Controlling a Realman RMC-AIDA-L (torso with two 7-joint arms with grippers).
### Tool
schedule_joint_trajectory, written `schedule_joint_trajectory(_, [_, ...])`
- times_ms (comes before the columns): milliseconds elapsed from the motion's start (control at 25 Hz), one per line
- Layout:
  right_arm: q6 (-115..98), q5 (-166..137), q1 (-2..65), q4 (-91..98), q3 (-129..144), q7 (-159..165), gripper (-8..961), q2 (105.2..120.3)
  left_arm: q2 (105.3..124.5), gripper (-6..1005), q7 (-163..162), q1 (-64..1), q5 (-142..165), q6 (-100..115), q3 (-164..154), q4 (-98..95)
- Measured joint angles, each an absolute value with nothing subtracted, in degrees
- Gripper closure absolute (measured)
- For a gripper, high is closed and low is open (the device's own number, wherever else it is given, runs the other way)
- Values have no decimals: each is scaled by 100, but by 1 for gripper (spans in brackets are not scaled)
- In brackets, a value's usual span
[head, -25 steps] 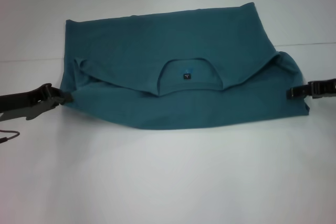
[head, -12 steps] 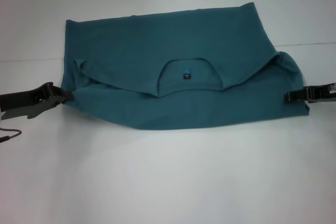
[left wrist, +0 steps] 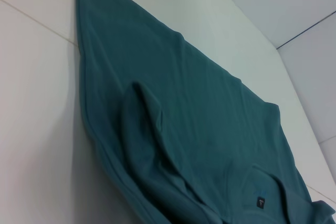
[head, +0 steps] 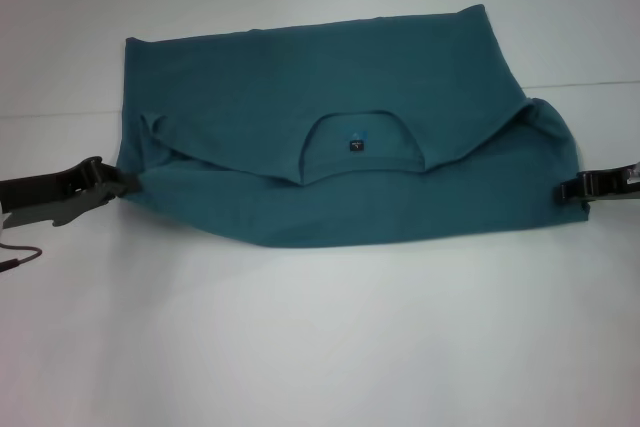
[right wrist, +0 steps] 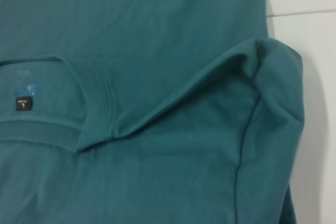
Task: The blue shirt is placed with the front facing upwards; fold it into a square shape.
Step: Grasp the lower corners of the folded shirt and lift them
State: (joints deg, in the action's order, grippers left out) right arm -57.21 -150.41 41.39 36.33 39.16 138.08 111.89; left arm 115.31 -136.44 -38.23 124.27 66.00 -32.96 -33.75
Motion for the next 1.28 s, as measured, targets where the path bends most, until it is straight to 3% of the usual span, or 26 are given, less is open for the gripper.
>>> schedule_joint_trajectory(160, [-5773,-15026,4138,3633,3885,13825,539,11175,11531,1000,-13643,-3799,12428,6605,-3280,-3375])
schedule_joint_trajectory(280, [-5896,-15008,4126,3675,3874,13825,783,11160,11531,1000,-13642,-3790,12427,6626,-3272,-3375])
schedule_joint_trajectory(720, [-6868,-14848,4066,3959,3783,13832,897,10981,11475,1000,-13648,-3779,12612,7019,-3311,-3451])
schedule_joint_trajectory(1280, [-9589,-15342,3659,5139,3779,13840,897,10798,11278,1000,-13784,-3617,14379,9276,-3251,-4471])
